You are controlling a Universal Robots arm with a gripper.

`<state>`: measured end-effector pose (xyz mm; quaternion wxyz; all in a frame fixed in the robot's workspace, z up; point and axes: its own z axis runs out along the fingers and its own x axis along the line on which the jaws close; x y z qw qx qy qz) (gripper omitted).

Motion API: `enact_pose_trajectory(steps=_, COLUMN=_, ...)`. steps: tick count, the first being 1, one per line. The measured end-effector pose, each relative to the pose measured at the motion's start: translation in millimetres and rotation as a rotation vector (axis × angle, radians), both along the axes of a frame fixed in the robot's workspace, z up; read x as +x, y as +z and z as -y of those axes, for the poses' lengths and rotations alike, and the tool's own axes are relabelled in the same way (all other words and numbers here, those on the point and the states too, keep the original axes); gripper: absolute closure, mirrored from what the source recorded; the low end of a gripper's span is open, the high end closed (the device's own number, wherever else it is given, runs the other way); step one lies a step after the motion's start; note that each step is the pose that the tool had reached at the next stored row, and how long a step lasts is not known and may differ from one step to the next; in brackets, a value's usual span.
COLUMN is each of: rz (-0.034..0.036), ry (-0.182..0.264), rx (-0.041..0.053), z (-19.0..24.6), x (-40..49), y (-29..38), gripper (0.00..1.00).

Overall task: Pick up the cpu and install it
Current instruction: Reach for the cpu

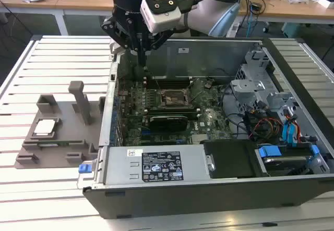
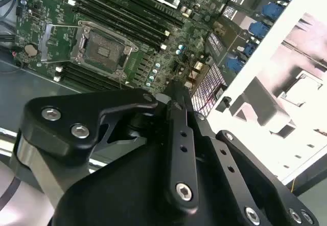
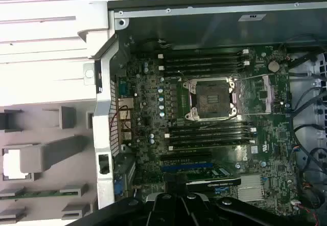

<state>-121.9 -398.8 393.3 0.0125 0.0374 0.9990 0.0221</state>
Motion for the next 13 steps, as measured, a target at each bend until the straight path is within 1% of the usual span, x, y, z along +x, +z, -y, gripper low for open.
enact_pose_trajectory(steps=4, rz=0.0, ry=0.0, rx=-0.0001, z=0.0, x=-8.0, y=0.0, gripper=0.89)
enact_pose_trajectory(steps=6, rz=0.0, ry=0.0, rx=0.0, z=0.0, x=-14.2, y=0.0, gripper=0.89)
enact_pose_trajectory(steps=13, rz=0.0, ry=0.0, rx=-0.0001, z=0.0, x=-26.1, y=0.0, gripper=0.89)
